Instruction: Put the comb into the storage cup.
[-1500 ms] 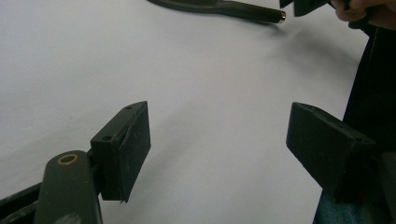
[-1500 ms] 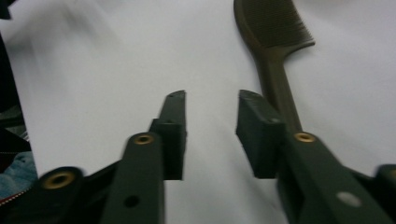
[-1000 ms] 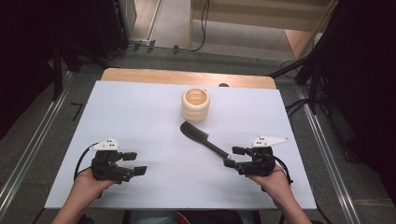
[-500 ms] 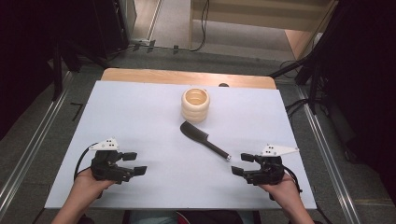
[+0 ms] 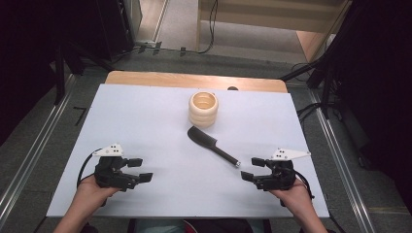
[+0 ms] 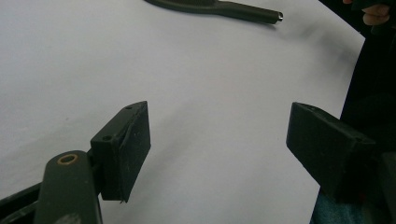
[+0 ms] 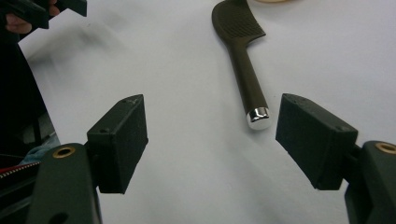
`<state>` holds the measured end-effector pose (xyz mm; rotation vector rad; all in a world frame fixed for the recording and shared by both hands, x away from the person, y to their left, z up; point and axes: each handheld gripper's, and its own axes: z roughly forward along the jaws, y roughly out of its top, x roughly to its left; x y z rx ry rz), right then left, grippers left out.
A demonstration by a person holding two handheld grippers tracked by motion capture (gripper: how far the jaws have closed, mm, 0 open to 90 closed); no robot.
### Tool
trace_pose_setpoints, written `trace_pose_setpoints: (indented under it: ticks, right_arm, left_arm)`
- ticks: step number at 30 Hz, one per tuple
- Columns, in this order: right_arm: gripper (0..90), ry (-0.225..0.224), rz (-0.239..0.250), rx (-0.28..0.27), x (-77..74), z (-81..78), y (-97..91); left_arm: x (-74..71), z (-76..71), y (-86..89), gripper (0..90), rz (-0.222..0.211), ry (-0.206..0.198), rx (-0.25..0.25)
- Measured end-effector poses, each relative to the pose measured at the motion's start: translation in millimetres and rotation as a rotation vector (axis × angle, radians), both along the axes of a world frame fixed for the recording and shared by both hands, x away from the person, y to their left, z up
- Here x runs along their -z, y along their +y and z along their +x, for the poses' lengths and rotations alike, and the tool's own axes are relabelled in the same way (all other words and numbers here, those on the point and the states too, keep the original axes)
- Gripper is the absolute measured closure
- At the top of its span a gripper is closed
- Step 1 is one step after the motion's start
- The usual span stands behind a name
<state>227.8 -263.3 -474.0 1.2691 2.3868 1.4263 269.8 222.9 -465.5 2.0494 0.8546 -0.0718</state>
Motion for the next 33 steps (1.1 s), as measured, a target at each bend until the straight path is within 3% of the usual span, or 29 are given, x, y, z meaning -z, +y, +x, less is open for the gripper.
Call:
trace_pose_setpoints:
  ticks: [8, 16, 33]
  right_arm:
    - [20.8, -0.020, 0.001, 0.025, -7.1, 6.4, -0.4]
    - [20.8, -0.044, 0.002, 0.031, -16.3, 23.7, 4.8]
    - [21.0, -0.053, -0.008, 0.047, -15.7, 56.0, 14.3]
  left_arm:
    - [0.3, 0.3, -0.3, 22.6, 0.002, 0.002, 0.000]
    - [0.4, 0.5, -0.3, 22.5, 0.004, 0.002, -0.002]
    - [0.8, 1.0, -0.4, 22.5, 0.003, 0.006, -0.003]
